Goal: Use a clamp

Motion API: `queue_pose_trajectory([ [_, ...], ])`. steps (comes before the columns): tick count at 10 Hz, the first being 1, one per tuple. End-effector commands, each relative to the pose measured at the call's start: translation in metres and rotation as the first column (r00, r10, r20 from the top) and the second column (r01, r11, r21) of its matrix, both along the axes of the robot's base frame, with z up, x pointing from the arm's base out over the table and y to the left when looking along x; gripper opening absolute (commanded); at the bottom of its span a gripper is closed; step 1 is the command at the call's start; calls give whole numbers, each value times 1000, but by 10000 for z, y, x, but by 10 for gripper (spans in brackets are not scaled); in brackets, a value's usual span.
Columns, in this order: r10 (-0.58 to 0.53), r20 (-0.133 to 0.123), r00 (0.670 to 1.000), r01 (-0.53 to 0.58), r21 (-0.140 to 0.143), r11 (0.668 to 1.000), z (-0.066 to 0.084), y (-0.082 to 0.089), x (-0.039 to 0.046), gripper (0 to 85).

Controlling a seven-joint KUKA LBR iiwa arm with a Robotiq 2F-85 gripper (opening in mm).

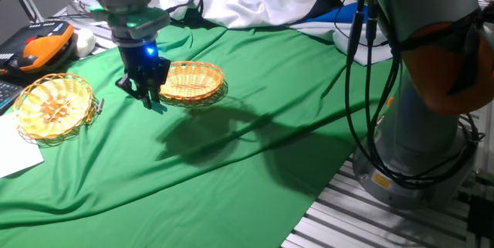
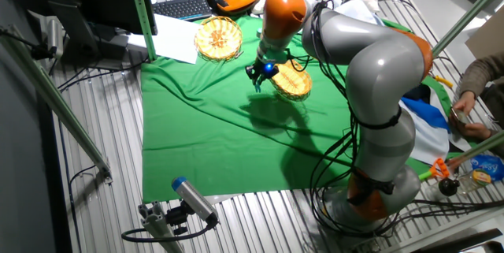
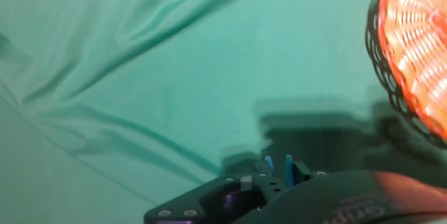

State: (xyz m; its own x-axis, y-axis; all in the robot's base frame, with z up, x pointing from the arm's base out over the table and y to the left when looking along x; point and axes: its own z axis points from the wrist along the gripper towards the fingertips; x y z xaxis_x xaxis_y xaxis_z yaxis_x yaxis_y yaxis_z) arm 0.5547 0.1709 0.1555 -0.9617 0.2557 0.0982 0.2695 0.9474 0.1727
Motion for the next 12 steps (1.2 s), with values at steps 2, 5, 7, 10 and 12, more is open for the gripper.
queue_pose_trajectory([
  [2, -87, 3, 996, 87, -7, 996, 1, 1, 0, 0],
  [5, -121, 5, 993, 121, -14, 993, 1, 1, 0, 0],
  [7, -160, 14, 987, 160, -16, 987, 1, 1, 0, 0],
  [10, -169, 27, 985, 170, -20, 985, 1, 1, 0, 0],
  [12, -109, 91, 990, 111, -20, 994, 1, 1, 0, 0],
])
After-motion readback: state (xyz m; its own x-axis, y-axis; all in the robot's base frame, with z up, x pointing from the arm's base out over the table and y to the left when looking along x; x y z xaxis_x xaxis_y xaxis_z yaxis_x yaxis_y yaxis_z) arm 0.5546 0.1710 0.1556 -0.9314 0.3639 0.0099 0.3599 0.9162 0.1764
